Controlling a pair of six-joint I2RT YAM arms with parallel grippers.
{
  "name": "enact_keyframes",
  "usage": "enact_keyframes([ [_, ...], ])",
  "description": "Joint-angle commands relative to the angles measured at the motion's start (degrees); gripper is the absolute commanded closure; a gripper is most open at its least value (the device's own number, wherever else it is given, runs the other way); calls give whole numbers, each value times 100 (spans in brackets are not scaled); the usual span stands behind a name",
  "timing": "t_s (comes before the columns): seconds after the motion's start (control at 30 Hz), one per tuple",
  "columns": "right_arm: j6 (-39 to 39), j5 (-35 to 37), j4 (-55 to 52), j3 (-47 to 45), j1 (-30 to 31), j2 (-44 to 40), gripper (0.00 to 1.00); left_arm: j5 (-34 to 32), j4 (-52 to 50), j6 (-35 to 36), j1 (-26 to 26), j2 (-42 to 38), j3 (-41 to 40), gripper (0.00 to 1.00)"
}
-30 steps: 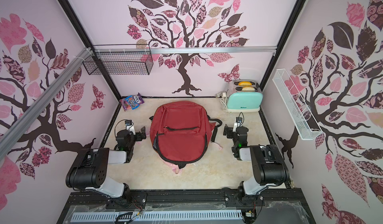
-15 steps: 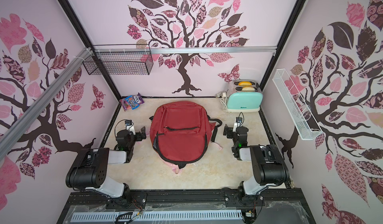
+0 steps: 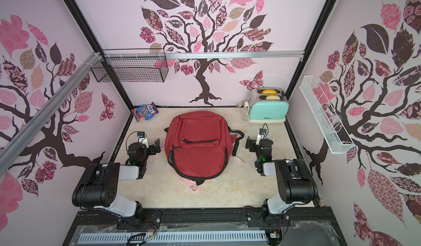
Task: Zip up the backpack
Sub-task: Zip the zipper on the backpack.
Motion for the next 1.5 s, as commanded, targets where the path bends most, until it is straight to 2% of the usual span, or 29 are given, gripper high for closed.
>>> enact_keyframes([
  [0.0, 72, 110, 57, -219, -36, -548, 1, -347, -603, -172, 0, -623, 129, 2],
  [0.1, 81, 160, -144, -329, -29, -1029, 1, -638, -1358, -267, -40, -1069, 329, 2],
  [0.17, 177, 374, -679, -208, 37, -1395, 1, -815, -1736, -530, -59, -1347, 459, 2],
  [0.23, 844, 814, -2134, 374, 59, -1907, 1, -1023, -2390, -1009, -60, -1632, 696, 2],
  [0.3, 1047, 647, -3413, 945, 100, -2213, 1, -1074, -3222, -1260, -66, -1830, 1085, 2],
  [0.37, 1431, 704, -4015, 1229, 190, -2409, 1, -1030, -3931, -1487, -80, -1966, 1429, 2],
  [0.43, 2223, 536, -4673, 1518, 195, -2553, 1, -1078, -4339, -1971, -79, -2085, 1607, 2],
  [0.47, 2320, 423, -4858, 1655, 191, -2560, 1, -1225, -4812, -2328, -72, -2122, 1763, 2],
  [0.53, 2890, 723, -5469, 2051, 178, -2481, 1, -2100, -6123, -3301, -70, -2203, 2092, 2],
  [0.6, 3591, 895, -6516, 2586, 32, -2380, 1, -2792, -6950, -4067, -66, -2321, 2179, 2],
  [0.63, 3781, 836, -6901, 2804, -50, -2326, 1, -2938, -7115, -4248, -71, -2419, 2161, 2],
  [0.7, 4292, 1002, -7923, 3296, -108, -2202, 1, -2708, -6676, -4100, -67, -2773, 1824, 2],
  [0.77, 4574, 1255, -8723, 3645, -124, -2141, 1, -1850, -5904, -3708, -81, -3211, 1407, 2],
  [0.83, 4224, 968, -8808, 3800, -123, -2168, 1, -962, -4944, -3323, -111, -3617, 952, 2],
  [0.9, 3745, 467, -8568, 3766, -125, -2312, 1, -474, -4250, -3181, -213, -3827, 663, 2],
  [0.97, 3532, 153, -8266, 3669, -104, -2566, 1, -449, -3926, -3000, -478, -3716, 638, 2],
  [1.03, 3298, -42, -7626, 3413, 56, -2875, 1, -661, -3869, -2821, -934, -3286, 901, 2],
  [1.13, 2704, 764, -7112, 3321, 746, -3132, 0, -840, -3902, -2724, -1678, -2369, 1572, 2],
  [1.17, 2580, 1227, -7215, 3478, 989, -3050, 1, -960, -3923, -2652, -1962, -2120, 1776, 2],
  [1.2, 2430, 1362, -7440, 3734, 1142, -2885, 1, -1035, -3966, -2594, -2190, -1918, 1950, 2],
  [1.27, 2173, 1353, -7900, 4243, 1354, -2494, 1, -1105, -4126, -2807, -2329, -1742, 2098, 2],
  [1.3, 2070, 1584, -7927, 4338, 1536, -2387, 1, -1013, -4122, -2926, -2309, -1743, 2054, 2],
  [1.37, 1970, 1929, -7760, 4292, 1775, -2323, 1, -785, -4114, -2885, -2304, -1937, 1878, 2],
  [1.47, 1983, 1650, -7077, 3860, 1775, -2407, 1, -696, -4311, -2973, -2307, -2403, 1705, 2],
])
